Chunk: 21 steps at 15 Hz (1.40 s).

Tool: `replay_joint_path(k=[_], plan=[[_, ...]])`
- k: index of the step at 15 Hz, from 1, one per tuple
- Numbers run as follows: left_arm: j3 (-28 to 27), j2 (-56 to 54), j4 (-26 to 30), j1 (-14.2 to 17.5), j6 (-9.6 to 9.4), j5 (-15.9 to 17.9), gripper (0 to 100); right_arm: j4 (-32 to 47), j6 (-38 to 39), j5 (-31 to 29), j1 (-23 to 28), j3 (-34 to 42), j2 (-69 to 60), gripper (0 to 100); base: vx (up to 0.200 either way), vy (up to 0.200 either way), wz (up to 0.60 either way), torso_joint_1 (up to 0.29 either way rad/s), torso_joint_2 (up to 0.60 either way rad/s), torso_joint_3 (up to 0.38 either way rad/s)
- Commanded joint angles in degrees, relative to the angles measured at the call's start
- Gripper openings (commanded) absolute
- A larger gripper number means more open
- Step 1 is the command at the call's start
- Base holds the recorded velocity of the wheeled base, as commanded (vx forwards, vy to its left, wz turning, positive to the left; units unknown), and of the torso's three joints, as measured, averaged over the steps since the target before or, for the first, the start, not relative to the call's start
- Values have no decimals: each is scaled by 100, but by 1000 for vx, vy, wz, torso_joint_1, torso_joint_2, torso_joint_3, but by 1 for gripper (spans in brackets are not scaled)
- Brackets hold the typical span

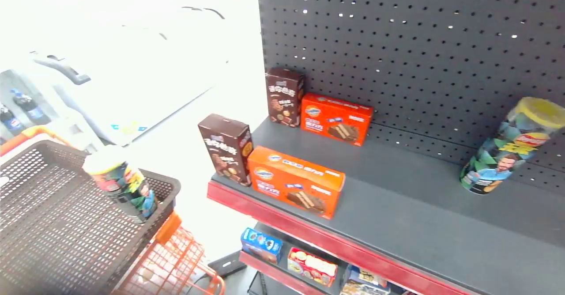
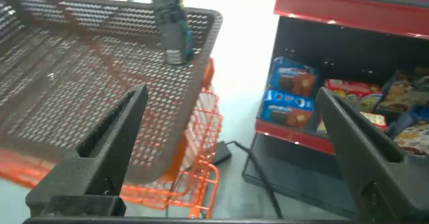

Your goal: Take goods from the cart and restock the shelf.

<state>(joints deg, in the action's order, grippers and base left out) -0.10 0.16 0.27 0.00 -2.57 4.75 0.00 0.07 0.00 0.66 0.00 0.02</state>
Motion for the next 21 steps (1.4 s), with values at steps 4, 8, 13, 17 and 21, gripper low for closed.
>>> replay_joint_path(k=[4,8,13,17,21], plan=[[1,11,0,0,2,-1,100,0,1,0,-4,0,-2,100,0,0,0,0,0,0],[1,11,0,-9,-121,61,100,0,1,0,-4,0,-2,100,0,0,0,0,0,0],[-1273,1329,325,26,-86,-317,100,0,1,0,-4,0,-2,100,0,0,0,0,0,0],[-1616,3236,0,44,468,-581,100,0,1,0,-4,0,-2,100,0,0,0,0,0,0],[-2179,5846,-1679,396,864,-484,100,0,1,0,-4,0,-2,100,0,0,0,0,0,0]])
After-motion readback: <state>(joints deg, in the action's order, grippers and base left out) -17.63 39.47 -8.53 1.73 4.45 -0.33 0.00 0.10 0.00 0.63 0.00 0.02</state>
